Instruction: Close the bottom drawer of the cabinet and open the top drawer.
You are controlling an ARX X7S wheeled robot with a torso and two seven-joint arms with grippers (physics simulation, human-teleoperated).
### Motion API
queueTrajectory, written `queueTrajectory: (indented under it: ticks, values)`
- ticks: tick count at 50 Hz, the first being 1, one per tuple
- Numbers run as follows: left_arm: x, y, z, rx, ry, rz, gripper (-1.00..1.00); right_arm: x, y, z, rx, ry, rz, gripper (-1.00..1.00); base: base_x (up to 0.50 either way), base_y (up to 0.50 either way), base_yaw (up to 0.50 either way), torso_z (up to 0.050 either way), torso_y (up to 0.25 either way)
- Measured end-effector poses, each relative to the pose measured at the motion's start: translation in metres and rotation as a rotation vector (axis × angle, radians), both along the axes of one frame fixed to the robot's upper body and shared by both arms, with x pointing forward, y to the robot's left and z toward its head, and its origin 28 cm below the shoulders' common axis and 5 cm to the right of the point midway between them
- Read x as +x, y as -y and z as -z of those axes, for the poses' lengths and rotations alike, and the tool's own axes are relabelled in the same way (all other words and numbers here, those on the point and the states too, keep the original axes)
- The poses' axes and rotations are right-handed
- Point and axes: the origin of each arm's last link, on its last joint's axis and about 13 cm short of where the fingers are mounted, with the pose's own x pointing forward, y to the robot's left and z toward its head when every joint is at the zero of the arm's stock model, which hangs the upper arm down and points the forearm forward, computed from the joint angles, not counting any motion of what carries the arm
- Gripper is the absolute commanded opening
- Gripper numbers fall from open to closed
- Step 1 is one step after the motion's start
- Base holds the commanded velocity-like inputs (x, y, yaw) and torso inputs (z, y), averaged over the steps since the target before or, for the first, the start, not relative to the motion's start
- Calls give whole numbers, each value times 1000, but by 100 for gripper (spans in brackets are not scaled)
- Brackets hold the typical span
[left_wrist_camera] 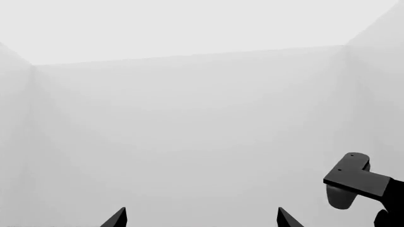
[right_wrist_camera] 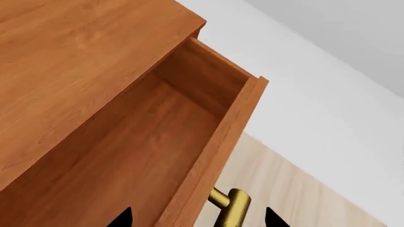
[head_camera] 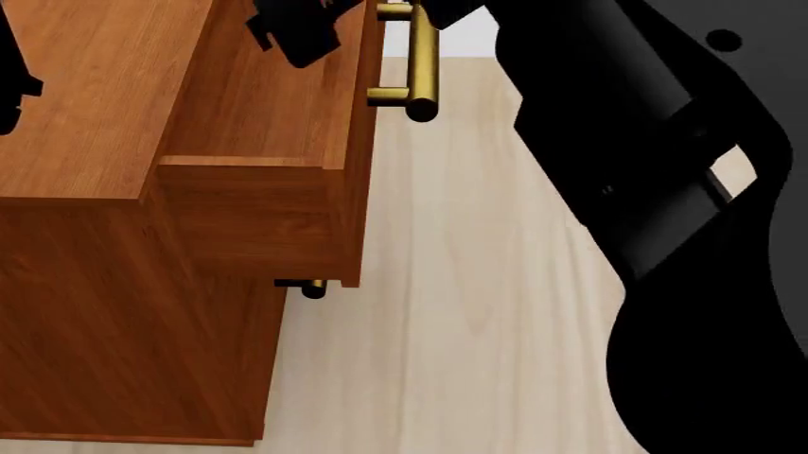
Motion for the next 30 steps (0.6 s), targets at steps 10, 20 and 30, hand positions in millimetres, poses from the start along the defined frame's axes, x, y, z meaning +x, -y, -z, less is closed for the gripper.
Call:
queueTrajectory:
  ticks: [10, 20, 30]
  values:
    - [0, 0, 1, -1, -1, -1, 100, 1, -1, 4, -23, -8, -3, 100, 1, 0, 0, 0, 0]
    - [0, 0, 1, -2, -1, -2, 100, 1, -2, 4, -44, -1, -8, 100, 0, 0, 0, 0, 0]
    - [0, -1, 2, -3, -2, -4, 100, 1, -3, 5, -58, 2, -13, 100, 0, 0, -1, 0, 0]
